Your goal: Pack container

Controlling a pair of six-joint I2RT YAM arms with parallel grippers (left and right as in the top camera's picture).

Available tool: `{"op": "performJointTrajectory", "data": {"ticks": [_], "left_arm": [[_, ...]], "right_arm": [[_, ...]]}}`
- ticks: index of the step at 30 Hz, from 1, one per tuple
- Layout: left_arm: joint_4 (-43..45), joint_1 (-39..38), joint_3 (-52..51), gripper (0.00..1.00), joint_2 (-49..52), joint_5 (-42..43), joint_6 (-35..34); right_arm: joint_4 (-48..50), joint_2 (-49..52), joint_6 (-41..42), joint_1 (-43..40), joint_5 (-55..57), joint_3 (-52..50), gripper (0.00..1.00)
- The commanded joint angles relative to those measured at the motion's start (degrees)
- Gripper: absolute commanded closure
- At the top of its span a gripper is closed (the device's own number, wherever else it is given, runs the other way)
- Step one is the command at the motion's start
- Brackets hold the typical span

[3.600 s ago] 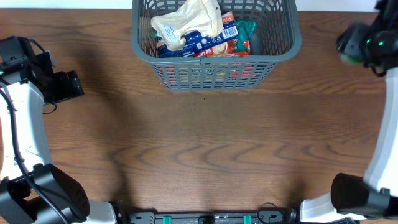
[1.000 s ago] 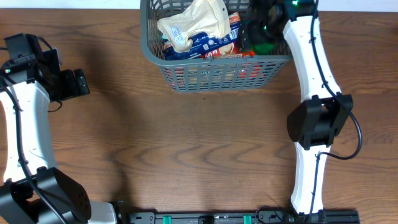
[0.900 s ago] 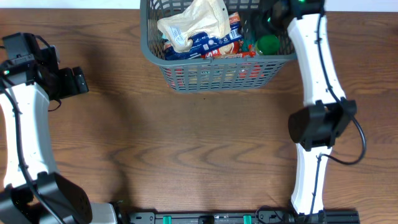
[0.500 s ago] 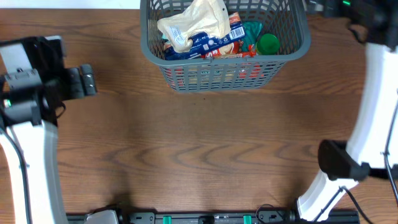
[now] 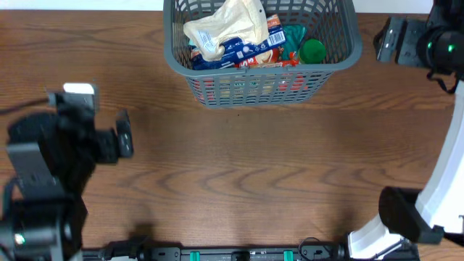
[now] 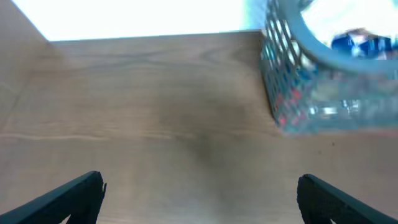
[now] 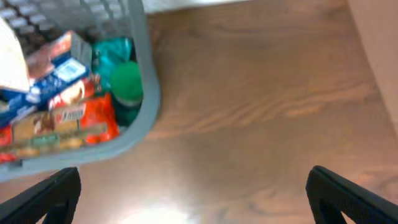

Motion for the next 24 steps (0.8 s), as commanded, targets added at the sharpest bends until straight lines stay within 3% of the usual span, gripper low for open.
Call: {"op": "performJointTrajectory", "data": {"ticks": [1, 6, 16, 24], "left_arm": [[2.0, -1.7, -6.7, 0.01, -5.0, 0.0, 2.0], [3.8, -3.8, -14.9, 0.01, -12.9, 0.0, 1.9], [2.7, -7.3, -21.7, 0.01, -19.6, 0.0, 1.9], [1.6, -7.3, -21.8, 0.01, -19.6, 0.0, 1.9]], "right_arm": [[-0.3, -6.1, 3.7, 3.2, 1.7, -7.8, 0.01], [2.5, -17.1, 8.3, 9.0, 7.2, -26.6, 0.02], [24.4, -45.3, 12.7, 19.5, 8.5, -72.5, 0.01], [30.0, -57.1, 12.9, 20.0, 8.2, -91.4, 0.01]]}}
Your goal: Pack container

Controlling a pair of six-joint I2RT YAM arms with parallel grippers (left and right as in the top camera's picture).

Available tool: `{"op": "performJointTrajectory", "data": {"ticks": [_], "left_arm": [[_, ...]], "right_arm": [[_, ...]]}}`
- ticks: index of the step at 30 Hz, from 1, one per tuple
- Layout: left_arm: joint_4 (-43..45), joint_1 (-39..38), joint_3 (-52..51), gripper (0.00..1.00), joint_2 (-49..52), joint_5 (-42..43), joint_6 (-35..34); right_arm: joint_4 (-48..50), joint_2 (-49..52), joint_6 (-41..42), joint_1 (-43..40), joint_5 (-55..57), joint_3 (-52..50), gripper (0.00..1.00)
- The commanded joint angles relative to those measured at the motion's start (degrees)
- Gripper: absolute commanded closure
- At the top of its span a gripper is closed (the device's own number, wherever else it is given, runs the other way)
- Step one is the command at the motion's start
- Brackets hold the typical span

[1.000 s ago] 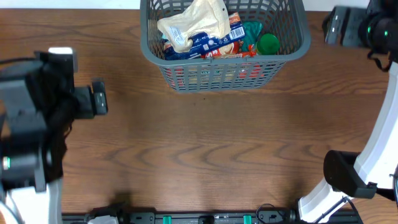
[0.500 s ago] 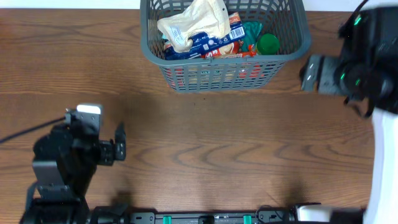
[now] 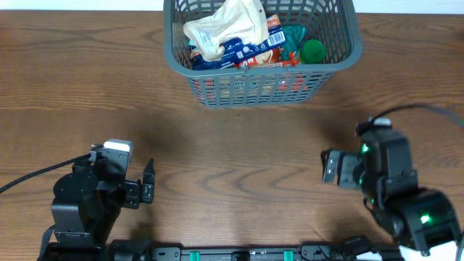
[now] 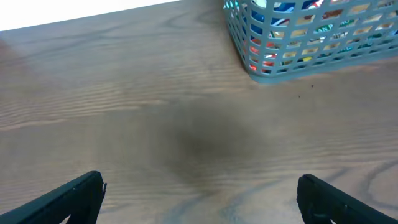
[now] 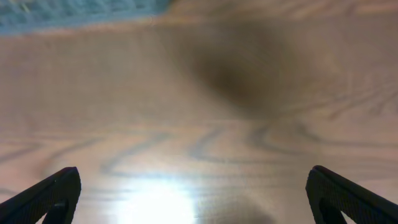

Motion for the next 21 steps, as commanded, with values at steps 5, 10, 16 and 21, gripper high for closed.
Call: {"op": "performJointTrajectory", "data": {"ticks": [5, 10, 16, 21], "left_arm": [[-0.2, -0.2, -0.4, 0.01, -0.3, 0.0, 0.9], [-0.2, -0.2, -0.4, 0.01, -0.3, 0.0, 0.9], [-0.2, -0.2, -0.4, 0.01, -0.3, 0.0, 0.9], [-0.2, -0.2, -0.4, 0.01, -0.3, 0.0, 0.9]], "right_arm": [[0.5, -1.9, 1.3, 0.8, 0.6, -6.6, 0.01], [0.5, -1.6, 1.3, 0.8, 0.6, -7.5, 0.01], [0.5, -1.6, 1.3, 0.8, 0.6, -7.5, 0.01], [0.5, -1.8, 1.3, 0.8, 0.6, -7.5, 0.01]]}}
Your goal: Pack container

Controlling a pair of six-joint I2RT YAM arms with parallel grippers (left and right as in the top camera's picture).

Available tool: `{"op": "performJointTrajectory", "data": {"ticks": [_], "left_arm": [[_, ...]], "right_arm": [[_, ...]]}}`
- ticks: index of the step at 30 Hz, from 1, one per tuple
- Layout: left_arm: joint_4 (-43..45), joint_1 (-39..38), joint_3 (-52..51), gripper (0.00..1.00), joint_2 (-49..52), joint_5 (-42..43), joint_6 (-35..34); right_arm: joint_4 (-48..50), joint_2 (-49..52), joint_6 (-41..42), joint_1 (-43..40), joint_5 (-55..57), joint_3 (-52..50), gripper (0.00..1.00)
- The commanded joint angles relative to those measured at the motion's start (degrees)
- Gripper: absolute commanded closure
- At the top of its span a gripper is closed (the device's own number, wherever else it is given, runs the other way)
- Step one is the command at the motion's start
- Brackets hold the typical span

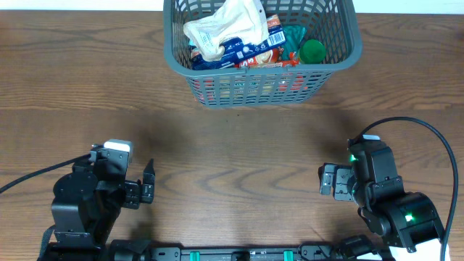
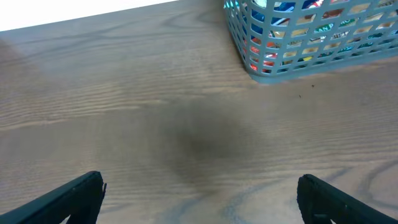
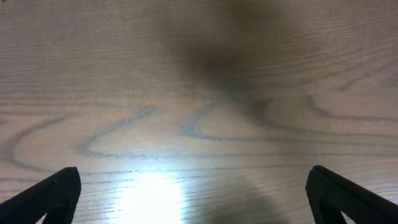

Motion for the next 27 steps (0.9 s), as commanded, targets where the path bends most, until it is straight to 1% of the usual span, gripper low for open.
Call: {"op": "performJointTrajectory", "data": {"ticks": [1, 5, 9, 13, 16, 19, 21, 22, 23, 25, 27], "left_arm": [[-0.1, -0.2, -0.4, 0.01, -0.3, 0.0, 0.8], [-0.1, -0.2, -0.4, 0.01, -0.3, 0.0, 0.8], [-0.1, -0.2, -0.4, 0.02, -0.3, 0.0, 0.8], [-0.1, -0.2, -0.4, 0.01, -0.3, 0.0, 0.8], [-0.1, -0.2, -0.4, 0.01, -0.3, 0.0, 0.8], [-0.1, -0.2, -0.4, 0.01, -0.3, 0.0, 0.8], [-0.1, -0.2, -0.4, 0.02, -0.3, 0.0, 0.8], [-0.1, -0.2, -0.4, 0.01, -0.3, 0.0, 0.8], [-0.1, -0.2, -0.4, 0.02, -0.3, 0.0, 0.8], [-0.1, -0.2, -0.4, 0.01, -0.3, 0.0, 0.8], [-0.1, -0.2, -0.4, 0.01, -0.3, 0.0, 0.8]], "right_arm": [[0.2, -0.5, 0.9, 0.8, 0.6, -0.3, 0.01], [0.0, -4.2, -1.4, -0.9, 0.7, -0.3, 0.01], [1.6, -13.2, -5.2, -3.4, -0.5, -1.6, 0.01], [6.6, -25.4, -7.4, -5.7, -0.2, -8.5, 0.01], [12.3, -34.7, -7.3, -7.5, -1.2, -16.9, 0.01], [21.6, -42.2, -7.3, -9.3, -3.2, -26.5, 0.01], [30.8, -45.0, -7.3, -9.7, -3.7, -32.6, 0.01], [36.6, -44.6, -7.3, -9.5, -3.7, -35.3, 0.01], [40.2, -44.5, -7.4, -9.2, -3.7, -37.1, 0.01], [49.8, -44.6, -10.0, -8.5, -3.7, -41.4, 0.01], [56.8, -44.6, -12.4, -8.3, -3.7, -44.9, 0.01]]}}
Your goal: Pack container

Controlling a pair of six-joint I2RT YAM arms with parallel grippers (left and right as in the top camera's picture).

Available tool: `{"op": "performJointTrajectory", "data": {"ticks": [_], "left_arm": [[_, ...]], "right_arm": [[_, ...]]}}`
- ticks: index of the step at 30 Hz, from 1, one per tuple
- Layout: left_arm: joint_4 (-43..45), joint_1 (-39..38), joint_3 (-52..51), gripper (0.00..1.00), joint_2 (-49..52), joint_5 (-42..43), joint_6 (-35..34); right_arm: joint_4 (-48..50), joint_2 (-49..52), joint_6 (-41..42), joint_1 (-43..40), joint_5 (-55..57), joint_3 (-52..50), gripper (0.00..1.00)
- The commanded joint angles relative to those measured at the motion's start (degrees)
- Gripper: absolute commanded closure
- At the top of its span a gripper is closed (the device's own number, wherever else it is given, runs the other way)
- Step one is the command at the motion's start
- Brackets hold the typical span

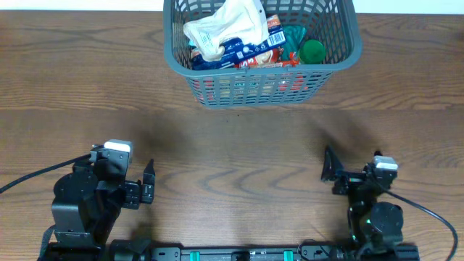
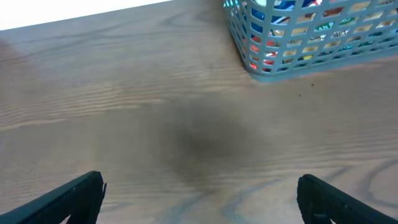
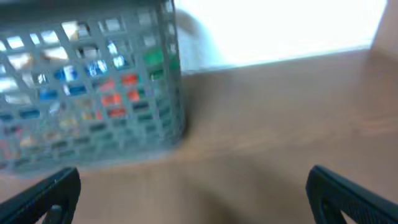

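Note:
The grey mesh basket (image 1: pixel 261 47) stands at the back middle of the table, filled with a white bag (image 1: pixel 225 25), red and blue packets (image 1: pixel 250 49) and a green-capped bottle (image 1: pixel 312 49). My left gripper (image 1: pixel 147 185) rests at the front left, open and empty; its wrist view shows the basket (image 2: pixel 311 37) far off to the upper right, with the gripper (image 2: pixel 199 182) over bare wood. My right gripper (image 1: pixel 330 168) sits at the front right, open and empty; its blurred wrist view has the basket (image 3: pixel 87 99) ahead on the left, and the gripper (image 3: pixel 193 176) holds nothing.
The brown wooden table (image 1: pixel 232 145) stretches between the arms and the basket. Black cables trail from both arm bases along the front edge (image 1: pixel 239 252).
The right arm has drawn back lower at the front right; its wrist camera now faces the basket instead of looking down at the wood. The left arm has not moved.
At first the left arm stood mid-left and the right gripper hung at the far right beside the basket, both open. Then both were at the front of the table, the right wrist facing the wood. Now the right arm is folded low. The basket's contents stayed the same.

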Motion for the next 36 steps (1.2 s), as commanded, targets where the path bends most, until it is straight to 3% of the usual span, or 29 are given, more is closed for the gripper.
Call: {"op": "performJointTrajectory", "data": {"ticks": [1, 8, 36], "left_arm": [[0.0, -0.2, -0.3, 0.02, -0.2, 0.0, 0.8], [0.0, -0.2, -0.3, 0.01, -0.3, 0.0, 0.8], [0.0, -0.2, -0.3, 0.01, -0.2, 0.0, 0.8]], "right_arm": [[7.2, -0.5, -5.0, 0.4, -0.4, -5.1, 0.01], [11.1, -0.7, -12.9, 0.4, -1.1, -8.2, 0.01], [11.1, -0.7, -11.6, 0.5, -3.5, -8.2, 0.01]]}}
